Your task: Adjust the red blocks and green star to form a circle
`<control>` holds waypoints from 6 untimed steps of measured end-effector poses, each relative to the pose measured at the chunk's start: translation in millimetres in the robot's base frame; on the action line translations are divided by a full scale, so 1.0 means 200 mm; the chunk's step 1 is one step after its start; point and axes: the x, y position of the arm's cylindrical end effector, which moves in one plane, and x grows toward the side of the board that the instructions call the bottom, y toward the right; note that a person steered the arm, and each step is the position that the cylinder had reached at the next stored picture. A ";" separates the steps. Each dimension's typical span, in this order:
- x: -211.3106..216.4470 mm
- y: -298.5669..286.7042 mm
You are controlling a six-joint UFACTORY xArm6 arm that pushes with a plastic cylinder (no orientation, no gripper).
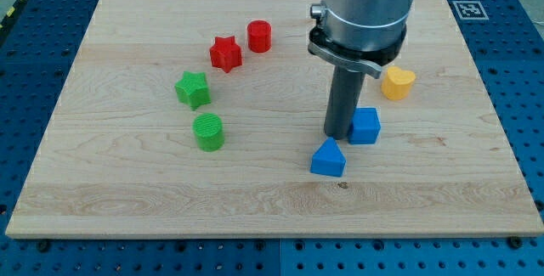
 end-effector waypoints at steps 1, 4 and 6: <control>0.00 0.07; -0.09 -0.16; -0.27 -0.49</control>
